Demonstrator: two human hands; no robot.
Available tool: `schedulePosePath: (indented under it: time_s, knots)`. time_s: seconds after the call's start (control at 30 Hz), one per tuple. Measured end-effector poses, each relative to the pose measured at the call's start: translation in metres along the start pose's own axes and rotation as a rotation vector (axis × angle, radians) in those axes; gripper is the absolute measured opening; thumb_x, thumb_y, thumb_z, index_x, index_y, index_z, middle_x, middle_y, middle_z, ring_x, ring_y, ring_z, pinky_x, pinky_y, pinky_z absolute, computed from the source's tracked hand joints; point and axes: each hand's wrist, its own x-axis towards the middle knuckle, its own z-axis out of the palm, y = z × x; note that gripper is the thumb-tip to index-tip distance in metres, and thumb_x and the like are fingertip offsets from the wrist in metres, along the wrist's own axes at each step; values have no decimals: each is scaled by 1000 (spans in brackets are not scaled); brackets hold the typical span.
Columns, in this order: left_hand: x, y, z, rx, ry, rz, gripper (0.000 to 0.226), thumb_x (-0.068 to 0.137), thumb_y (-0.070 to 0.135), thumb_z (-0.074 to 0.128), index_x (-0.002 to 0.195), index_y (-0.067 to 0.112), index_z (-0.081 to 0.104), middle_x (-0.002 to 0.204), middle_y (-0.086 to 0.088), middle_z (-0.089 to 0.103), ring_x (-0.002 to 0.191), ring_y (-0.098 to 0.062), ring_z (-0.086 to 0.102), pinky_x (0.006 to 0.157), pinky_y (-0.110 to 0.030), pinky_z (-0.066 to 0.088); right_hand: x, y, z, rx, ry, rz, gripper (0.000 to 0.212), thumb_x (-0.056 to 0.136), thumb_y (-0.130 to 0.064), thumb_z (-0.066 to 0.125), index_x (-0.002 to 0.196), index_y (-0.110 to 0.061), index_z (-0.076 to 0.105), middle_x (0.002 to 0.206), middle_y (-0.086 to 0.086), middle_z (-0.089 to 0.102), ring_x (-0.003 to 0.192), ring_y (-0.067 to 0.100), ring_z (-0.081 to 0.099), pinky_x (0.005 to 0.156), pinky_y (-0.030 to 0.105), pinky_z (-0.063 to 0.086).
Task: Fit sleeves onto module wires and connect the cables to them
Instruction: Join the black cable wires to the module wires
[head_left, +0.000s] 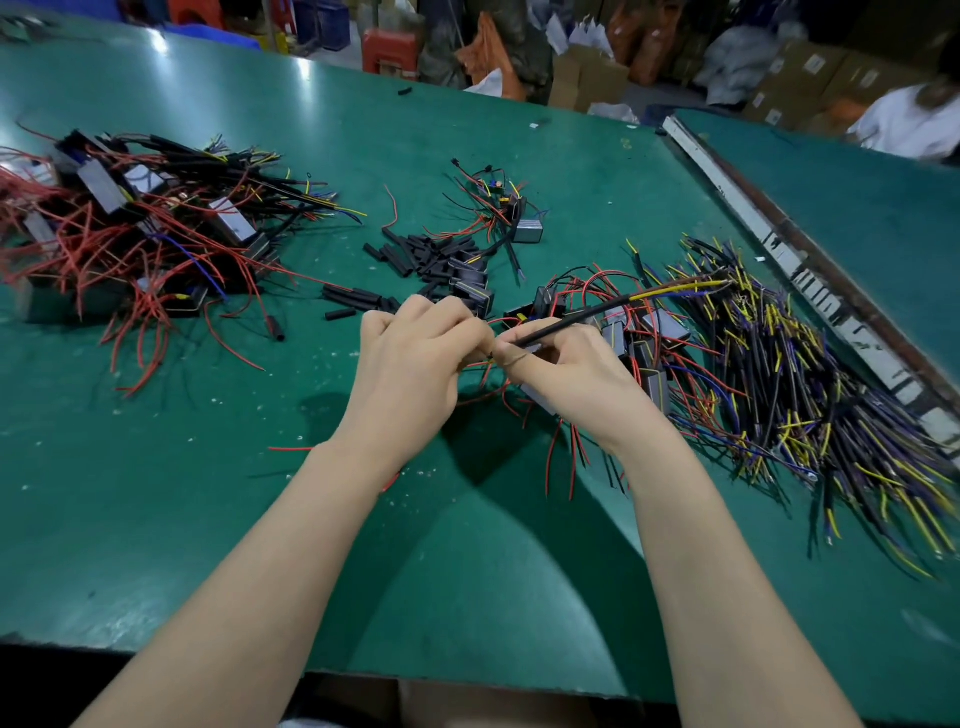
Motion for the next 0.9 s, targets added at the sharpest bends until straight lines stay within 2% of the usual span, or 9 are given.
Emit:
schedulePosePath:
  time_s: [0.07, 0.23, 0.4, 0.47, 0.6, 0.67, 0.73, 0.8, 0.9]
  knots:
    - [-1, 0, 1, 24, 20, -22, 34, 78, 9, 35, 83, 22, 66, 86, 6, 61, 84, -24, 49, 68, -33, 20, 1, 1, 3, -66, 43, -36, 4, 91, -22, 65, 87, -22, 67, 75, -24, 58, 70, -14, 51, 72, 12, 38]
    - [-3, -2, 12, -38, 68, -117, 14, 83, 7, 58, 83, 20, 63, 87, 7, 59, 88, -16, 42, 66, -29, 11, 1, 1, 7, -111, 118, -83, 5, 89, -17, 67, 90, -21, 65, 94, -7, 60, 91, 7, 55, 83, 19, 41]
    - [-2, -1, 15, -162, 84, -252, 13, 89, 13, 57, 87, 26, 62, 89, 17, 48, 93, -12, 39, 62, -30, 9, 1, -2, 7, -98, 120, -153, 13, 89, -17, 68, 86, -27, 60, 92, -6, 55, 89, 10, 54, 84, 22, 41]
    - [-2, 0, 15, -228, 70, -307, 11, 92, 17, 57, 88, 27, 61, 90, 17, 49, 97, -12, 40, 65, -31, 12, 1, -2, 8, -106, 137, -191, 12, 89, -16, 67, 86, -25, 60, 91, -7, 53, 87, 9, 52, 82, 21, 41]
    - [0, 3, 14, -335, 35, -395, 13, 94, 21, 55, 87, 31, 58, 90, 18, 51, 103, -13, 42, 74, -30, 18, 2, -2, 13, -175, 183, -271, 10, 88, -14, 68, 88, -6, 61, 90, -1, 49, 80, -2, 45, 74, 8, 34]
    - [1, 4, 12, -389, 20, -434, 18, 94, 23, 55, 82, 36, 54, 91, 19, 54, 105, -12, 43, 79, -30, 20, 2, -3, 16, -190, 209, -290, 10, 89, -12, 66, 88, -4, 60, 90, -1, 47, 77, -2, 41, 72, 11, 34]
    - [2, 5, 9, -460, 19, -453, 23, 93, 27, 56, 75, 40, 53, 88, 24, 56, 105, -13, 46, 87, -32, 25, 1, -4, 19, -209, 255, -295, 9, 89, -11, 65, 89, -4, 59, 91, -3, 46, 75, 3, 38, 71, 21, 36]
    - [2, 5, 6, -531, 24, -444, 25, 92, 32, 57, 70, 45, 52, 84, 29, 58, 102, -15, 50, 97, -41, 34, -1, -4, 21, -225, 309, -299, 8, 90, -12, 64, 89, -5, 59, 91, -4, 47, 78, 3, 39, 69, 28, 37]
    - [4, 1, 6, -642, 38, -455, 17, 83, 42, 52, 68, 45, 59, 79, 29, 63, 95, -13, 58, 97, -52, 40, -1, -5, 23, -223, 347, -312, 10, 91, -13, 63, 90, -4, 61, 91, -3, 48, 79, 1, 40, 69, 24, 37]
